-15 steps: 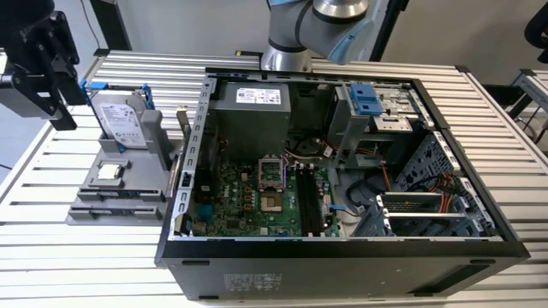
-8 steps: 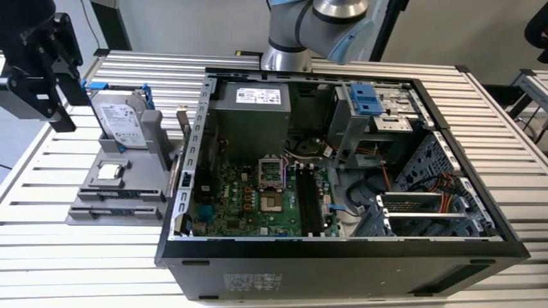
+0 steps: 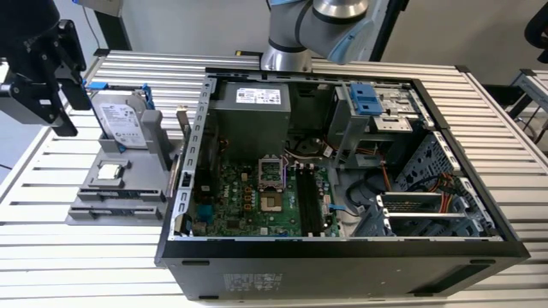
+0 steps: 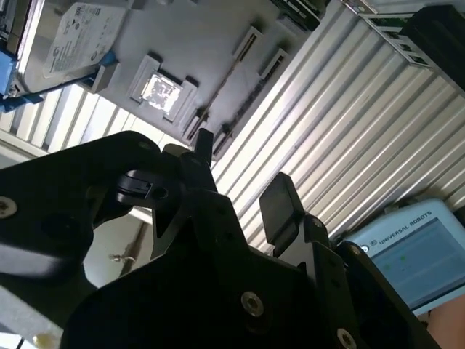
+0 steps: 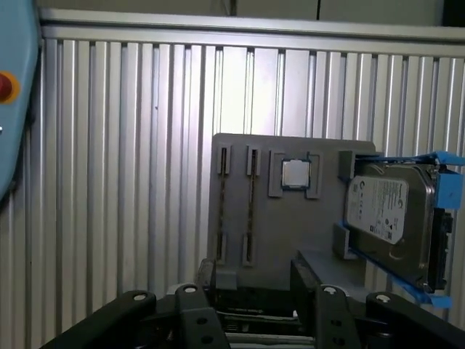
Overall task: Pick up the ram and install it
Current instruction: 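Pick up the ram and move it above insertion slot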
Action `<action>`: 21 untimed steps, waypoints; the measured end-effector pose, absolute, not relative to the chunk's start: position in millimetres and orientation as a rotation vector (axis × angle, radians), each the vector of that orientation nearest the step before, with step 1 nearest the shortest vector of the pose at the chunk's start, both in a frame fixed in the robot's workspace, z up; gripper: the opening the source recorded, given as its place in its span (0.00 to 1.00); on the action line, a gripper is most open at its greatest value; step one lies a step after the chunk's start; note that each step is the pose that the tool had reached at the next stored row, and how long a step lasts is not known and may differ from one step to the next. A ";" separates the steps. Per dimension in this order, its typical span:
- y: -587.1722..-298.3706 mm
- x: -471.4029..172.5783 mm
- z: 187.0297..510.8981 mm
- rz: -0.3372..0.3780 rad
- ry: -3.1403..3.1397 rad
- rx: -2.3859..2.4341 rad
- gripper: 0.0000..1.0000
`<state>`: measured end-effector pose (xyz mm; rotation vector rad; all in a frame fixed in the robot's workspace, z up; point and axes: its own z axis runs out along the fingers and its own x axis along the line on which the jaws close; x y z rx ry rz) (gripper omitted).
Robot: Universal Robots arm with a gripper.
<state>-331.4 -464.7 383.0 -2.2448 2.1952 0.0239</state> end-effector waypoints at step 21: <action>-463.9 -331.4 371.0 0.027 2.216 -2.228 1.00</action>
